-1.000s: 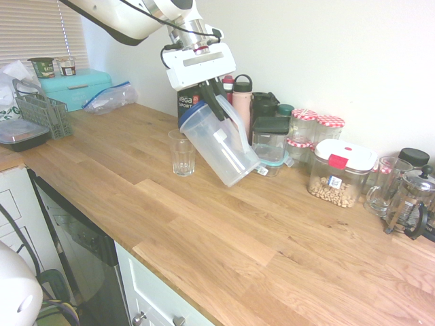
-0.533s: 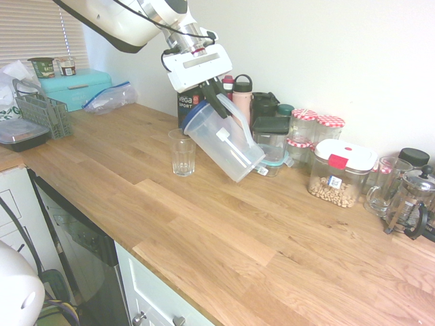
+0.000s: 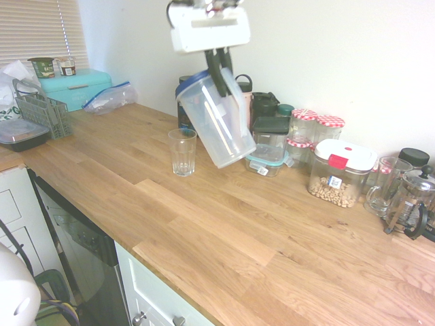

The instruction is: Pour me some water

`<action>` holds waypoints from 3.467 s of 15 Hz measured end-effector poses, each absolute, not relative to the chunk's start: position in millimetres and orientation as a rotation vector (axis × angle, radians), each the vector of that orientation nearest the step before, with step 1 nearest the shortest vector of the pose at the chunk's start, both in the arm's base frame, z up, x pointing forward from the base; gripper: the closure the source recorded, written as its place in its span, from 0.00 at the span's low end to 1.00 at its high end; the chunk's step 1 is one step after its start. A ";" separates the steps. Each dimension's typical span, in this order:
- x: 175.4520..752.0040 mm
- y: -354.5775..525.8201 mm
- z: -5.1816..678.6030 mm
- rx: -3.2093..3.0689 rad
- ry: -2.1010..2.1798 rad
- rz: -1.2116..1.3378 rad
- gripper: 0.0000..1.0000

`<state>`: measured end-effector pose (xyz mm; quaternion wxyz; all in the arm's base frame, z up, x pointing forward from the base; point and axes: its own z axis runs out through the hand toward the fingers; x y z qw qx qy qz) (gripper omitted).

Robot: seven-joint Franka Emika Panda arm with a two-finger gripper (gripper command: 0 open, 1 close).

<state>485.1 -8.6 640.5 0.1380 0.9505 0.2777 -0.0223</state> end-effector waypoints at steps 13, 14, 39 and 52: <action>432.1 -237.2 577.3 3.429 -0.006 -0.176 1.00; 425.3 -249.8 567.9 3.435 -0.109 -0.154 1.00; 361.6 -229.7 473.8 2.754 -1.565 0.746 1.00; 374.8 -200.3 460.9 2.830 -1.637 0.611 0.00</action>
